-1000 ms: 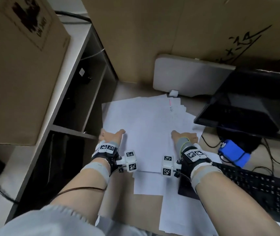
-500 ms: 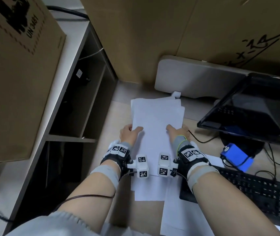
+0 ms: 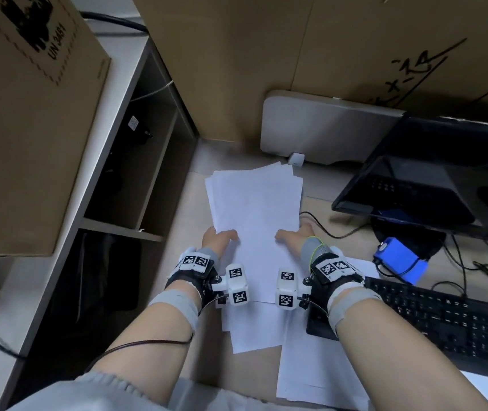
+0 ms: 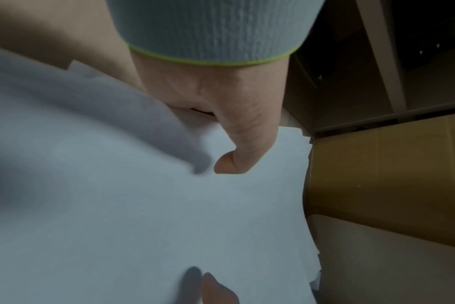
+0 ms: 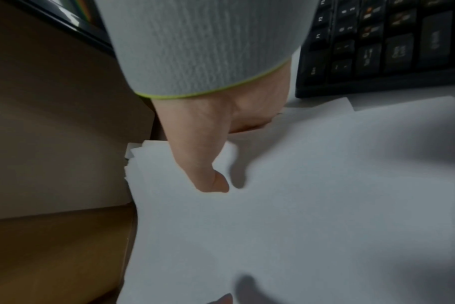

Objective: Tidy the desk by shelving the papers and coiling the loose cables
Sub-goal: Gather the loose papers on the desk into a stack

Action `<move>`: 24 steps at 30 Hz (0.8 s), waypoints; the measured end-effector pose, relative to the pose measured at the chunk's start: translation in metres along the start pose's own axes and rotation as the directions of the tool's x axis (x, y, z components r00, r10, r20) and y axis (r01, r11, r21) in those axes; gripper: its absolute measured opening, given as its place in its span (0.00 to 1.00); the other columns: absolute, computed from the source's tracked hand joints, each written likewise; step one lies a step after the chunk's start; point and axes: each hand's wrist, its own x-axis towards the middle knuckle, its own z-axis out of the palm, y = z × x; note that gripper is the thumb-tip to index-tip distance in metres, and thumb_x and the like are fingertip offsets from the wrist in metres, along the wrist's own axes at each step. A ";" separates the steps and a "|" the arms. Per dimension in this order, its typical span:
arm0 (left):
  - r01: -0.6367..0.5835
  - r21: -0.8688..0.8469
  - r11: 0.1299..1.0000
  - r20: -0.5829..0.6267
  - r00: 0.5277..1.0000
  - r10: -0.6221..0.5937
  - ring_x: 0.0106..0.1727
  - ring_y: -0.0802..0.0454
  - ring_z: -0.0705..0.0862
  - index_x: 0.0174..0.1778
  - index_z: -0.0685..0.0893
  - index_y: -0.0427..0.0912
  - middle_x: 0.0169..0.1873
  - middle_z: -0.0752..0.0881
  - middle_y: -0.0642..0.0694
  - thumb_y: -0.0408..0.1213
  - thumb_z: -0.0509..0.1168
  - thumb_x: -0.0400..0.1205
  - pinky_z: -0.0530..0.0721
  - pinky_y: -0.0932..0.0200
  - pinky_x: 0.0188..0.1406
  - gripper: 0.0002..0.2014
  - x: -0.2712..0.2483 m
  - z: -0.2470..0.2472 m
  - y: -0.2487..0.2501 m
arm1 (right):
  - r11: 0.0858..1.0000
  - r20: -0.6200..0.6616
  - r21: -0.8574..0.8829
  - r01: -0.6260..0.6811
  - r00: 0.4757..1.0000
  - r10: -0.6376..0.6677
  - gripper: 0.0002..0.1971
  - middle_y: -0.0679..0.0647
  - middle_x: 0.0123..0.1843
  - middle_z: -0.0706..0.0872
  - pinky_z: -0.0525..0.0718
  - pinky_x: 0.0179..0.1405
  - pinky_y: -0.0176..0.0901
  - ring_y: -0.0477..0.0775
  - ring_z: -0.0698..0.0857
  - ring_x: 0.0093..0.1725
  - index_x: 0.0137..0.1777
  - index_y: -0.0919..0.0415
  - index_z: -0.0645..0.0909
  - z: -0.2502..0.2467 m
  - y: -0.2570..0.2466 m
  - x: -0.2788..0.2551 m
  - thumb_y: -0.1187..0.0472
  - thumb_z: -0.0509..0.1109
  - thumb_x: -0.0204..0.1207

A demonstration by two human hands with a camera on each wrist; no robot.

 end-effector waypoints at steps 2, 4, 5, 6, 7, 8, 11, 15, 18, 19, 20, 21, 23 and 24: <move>-0.059 0.009 0.998 -0.041 0.997 0.060 0.57 0.38 0.83 0.66 0.76 0.37 0.59 0.83 0.41 0.31 0.69 0.70 0.82 0.46 0.60 0.27 -0.006 0.000 -0.004 | 0.999 0.005 -0.043 0.015 1.000 -0.015 0.37 0.60 0.64 0.82 0.83 0.54 0.48 0.64 0.85 0.60 0.74 0.66 0.64 0.002 0.003 -0.007 0.62 0.76 0.67; -0.113 0.006 0.994 -0.085 0.990 0.113 0.52 0.42 0.82 0.66 0.76 0.35 0.55 0.83 0.42 0.27 0.66 0.75 0.79 0.54 0.53 0.21 -0.010 -0.002 -0.009 | 0.999 0.005 -0.026 0.041 0.999 -0.040 0.35 0.61 0.65 0.81 0.83 0.54 0.47 0.63 0.84 0.59 0.75 0.65 0.63 0.004 0.006 -0.013 0.66 0.74 0.70; -0.137 0.000 0.991 -0.120 0.983 0.136 0.50 0.43 0.82 0.65 0.78 0.36 0.53 0.84 0.42 0.26 0.65 0.77 0.77 0.56 0.50 0.19 -0.013 -0.004 -0.013 | 0.998 0.006 -0.015 0.058 0.998 -0.058 0.33 0.60 0.63 0.82 0.83 0.53 0.46 0.62 0.84 0.56 0.75 0.63 0.64 0.004 0.007 -0.017 0.67 0.73 0.70; -0.161 -0.010 0.987 -0.159 0.975 0.157 0.48 0.43 0.82 0.64 0.79 0.36 0.53 0.85 0.41 0.25 0.64 0.77 0.77 0.58 0.49 0.18 -0.015 -0.006 -0.018 | 0.997 0.014 -0.012 0.074 0.997 -0.073 0.30 0.58 0.61 0.83 0.82 0.51 0.45 0.61 0.84 0.54 0.73 0.62 0.67 0.005 0.008 -0.019 0.68 0.72 0.71; -0.177 -0.039 0.983 -0.195 0.967 0.166 0.47 0.43 0.83 0.62 0.80 0.36 0.52 0.87 0.40 0.25 0.64 0.77 0.77 0.58 0.48 0.16 -0.018 -0.009 -0.023 | 0.995 0.048 -0.010 0.101 0.994 -0.100 0.26 0.57 0.58 0.84 0.82 0.50 0.44 0.60 0.85 0.52 0.70 0.62 0.71 0.004 0.009 -0.022 0.69 0.72 0.71; -0.187 -0.075 0.980 -0.219 0.961 0.166 0.46 0.44 0.83 0.59 0.80 0.36 0.52 0.88 0.39 0.25 0.63 0.77 0.77 0.58 0.47 0.15 -0.022 -0.013 -0.027 | 0.992 0.096 -0.007 0.129 0.987 -0.127 0.23 0.57 0.56 0.86 0.82 0.49 0.44 0.59 0.85 0.50 0.67 0.63 0.76 0.003 0.010 -0.025 0.70 0.71 0.72; -0.203 -0.168 0.965 -0.267 0.951 0.153 0.44 0.45 0.78 0.54 0.77 0.39 0.42 0.82 0.46 0.26 0.64 0.77 0.73 0.59 0.45 0.11 -0.031 -0.022 -0.034 | 0.977 0.197 0.001 0.213 0.958 -0.209 0.15 0.59 0.50 0.88 0.83 0.47 0.44 0.59 0.86 0.46 0.59 0.63 0.84 0.001 0.007 -0.038 0.72 0.70 0.72; -0.219 -0.251 0.943 -0.279 0.949 0.146 0.47 0.44 0.82 0.65 0.77 0.34 0.54 0.85 0.41 0.21 0.67 0.74 0.80 0.57 0.44 0.22 -0.033 -0.036 -0.048 | 0.956 0.119 -0.025 0.293 0.950 -0.288 0.05 0.54 0.36 0.83 0.76 0.34 0.37 0.54 0.80 0.38 0.41 0.60 0.81 0.009 -0.002 -0.056 0.70 0.69 0.72; -0.175 -0.320 0.931 -0.234 0.967 0.101 0.56 0.38 0.85 0.77 0.71 0.37 0.65 0.82 0.37 0.23 0.68 0.65 0.81 0.54 0.44 0.40 -0.032 -0.041 -0.067 | 0.965 -0.009 0.002 0.264 0.965 -0.264 0.05 0.55 0.37 0.83 0.77 0.42 0.41 0.54 0.79 0.41 0.37 0.61 0.80 0.008 0.002 -0.056 0.71 0.68 0.71; -0.142 -0.337 0.931 -0.214 0.974 0.071 0.52 0.38 0.86 0.77 0.72 0.41 0.63 0.83 0.38 0.26 0.68 0.62 0.79 0.57 0.39 0.42 -0.030 -0.041 -0.074 | 0.967 -0.034 0.018 0.253 0.967 -0.253 0.04 0.56 0.40 0.83 0.78 0.44 0.41 0.54 0.79 0.42 0.41 0.62 0.81 0.004 0.005 -0.055 0.71 0.67 0.72; -0.110 -0.340 0.934 -0.173 0.984 0.053 0.46 0.40 0.85 0.75 0.75 0.45 0.59 0.84 0.40 0.29 0.68 0.60 0.78 0.58 0.36 0.41 -0.035 -0.041 -0.077 | 0.967 -0.046 0.027 0.252 0.967 -0.251 0.05 0.58 0.42 0.83 0.78 0.45 0.42 0.54 0.79 0.42 0.44 0.63 0.82 0.002 0.007 -0.055 0.71 0.66 0.72; -0.079 -0.321 0.944 -0.136 0.990 0.036 0.45 0.42 0.84 0.69 0.79 0.47 0.56 0.85 0.42 0.31 0.68 0.60 0.79 0.58 0.37 0.37 -0.034 -0.040 -0.082 | 0.965 -0.037 0.025 0.263 0.964 -0.262 0.06 0.59 0.44 0.84 0.79 0.45 0.43 0.54 0.80 0.43 0.47 0.63 0.83 0.000 0.010 -0.056 0.70 0.66 0.73; -0.090 -0.257 0.962 -0.117 0.991 0.061 0.44 0.45 0.82 0.57 0.82 0.46 0.50 0.85 0.45 0.32 0.70 0.67 0.79 0.57 0.37 0.21 -0.049 -0.039 -0.083 | 0.947 -0.008 0.041 0.318 0.948 -0.318 0.07 0.58 0.43 0.85 0.81 0.38 0.38 0.54 0.80 0.41 0.48 0.61 0.83 0.000 0.009 -0.063 0.68 0.65 0.75; -0.125 -0.249 0.961 -0.136 0.986 0.093 0.41 0.47 0.81 0.52 0.82 0.43 0.45 0.84 0.45 0.31 0.69 0.71 0.79 0.58 0.36 0.14 -0.051 -0.039 -0.082 | 0.935 0.001 0.062 0.350 0.936 -0.351 0.07 0.56 0.42 0.84 0.80 0.31 0.33 0.53 0.79 0.38 0.48 0.60 0.83 -0.001 0.005 -0.067 0.68 0.65 0.75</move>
